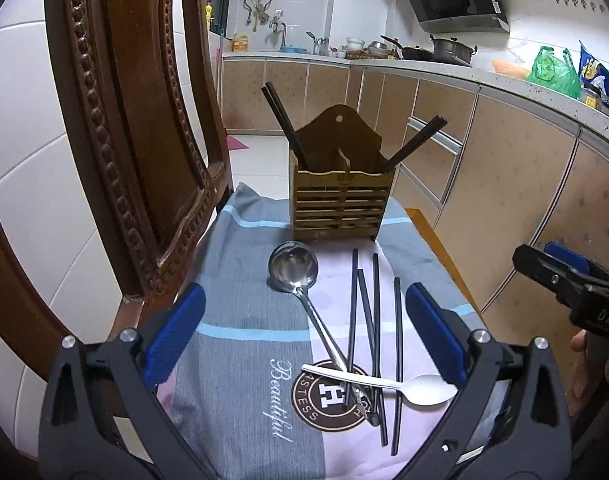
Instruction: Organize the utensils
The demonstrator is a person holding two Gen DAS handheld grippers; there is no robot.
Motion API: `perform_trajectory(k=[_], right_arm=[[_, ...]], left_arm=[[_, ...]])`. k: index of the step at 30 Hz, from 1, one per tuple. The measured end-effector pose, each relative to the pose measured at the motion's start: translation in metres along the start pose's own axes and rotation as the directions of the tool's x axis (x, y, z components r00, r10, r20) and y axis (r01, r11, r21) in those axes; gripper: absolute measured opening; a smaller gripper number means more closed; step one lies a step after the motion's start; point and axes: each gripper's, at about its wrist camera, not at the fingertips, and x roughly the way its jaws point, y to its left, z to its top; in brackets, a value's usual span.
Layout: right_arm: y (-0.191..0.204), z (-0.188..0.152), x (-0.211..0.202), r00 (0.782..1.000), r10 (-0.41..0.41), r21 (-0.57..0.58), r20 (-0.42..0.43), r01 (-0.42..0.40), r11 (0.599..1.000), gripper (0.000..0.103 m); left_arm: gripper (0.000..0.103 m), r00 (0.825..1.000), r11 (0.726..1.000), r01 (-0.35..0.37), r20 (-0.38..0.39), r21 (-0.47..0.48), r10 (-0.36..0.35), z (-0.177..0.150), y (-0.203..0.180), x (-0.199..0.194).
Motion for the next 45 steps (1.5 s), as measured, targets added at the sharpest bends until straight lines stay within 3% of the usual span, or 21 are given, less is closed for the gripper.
perform_trajectory(k=[6,10,16,18,21,24,27,36,39,45], right_arm=[[0.001,0.000,0.002,1.000,-0.002,-0.005,0.000,0.002,1.000,0.100],[0.005,-0.001,0.005,1.000,0.015,-0.018,-0.009,-0.015,1.000,0.100],[0.059,-0.025,0.031,0.983,0.096,-0.263,-0.158,-0.136,0.955,0.097],[0.084,-0.039,0.044,0.972,0.102,-0.352,-0.213,-0.174,0.920,0.092],[0.109,-0.054,0.066,0.953,0.085,-0.427,-0.292,-0.210,0.880,0.073],[0.122,-0.065,0.096,0.916,0.055,-0.439,-0.398,-0.243,0.865,0.050],[0.129,-0.072,0.115,0.884,0.046,-0.433,-0.465,-0.273,0.859,0.041],[0.142,-0.085,0.146,0.811,0.055,-0.443,-0.582,-0.373,0.815,0.021],[0.145,-0.086,0.153,0.797,0.062,-0.435,-0.600,-0.391,0.811,0.019],[0.150,-0.089,0.159,0.777,0.049,-0.448,-0.627,-0.411,0.794,0.019]], left_arm=[[0.099,1.000,1.000,0.003,0.002,-0.011,-0.003,0.002,0.003,0.000],[0.099,0.999,1.000,-0.011,0.048,-0.017,0.012,0.009,0.008,-0.012],[0.099,0.993,0.999,-0.044,0.108,-0.027,0.047,0.024,0.025,-0.024],[0.099,0.995,0.998,-0.051,0.087,-0.049,0.055,0.026,0.034,-0.019],[0.098,0.996,0.995,-0.060,0.068,-0.080,0.065,0.026,0.044,-0.013],[0.098,0.996,0.996,-0.058,0.071,-0.061,0.062,0.026,0.044,-0.014],[0.098,0.996,0.998,-0.057,0.070,-0.038,0.060,0.025,0.043,-0.013],[0.098,0.996,0.998,0.003,0.088,-0.069,0.003,0.026,0.049,-0.018],[0.098,0.993,0.994,0.043,0.110,-0.104,-0.031,0.028,0.053,-0.023],[0.098,0.993,0.994,0.042,0.113,-0.100,-0.030,0.028,0.051,-0.022]])
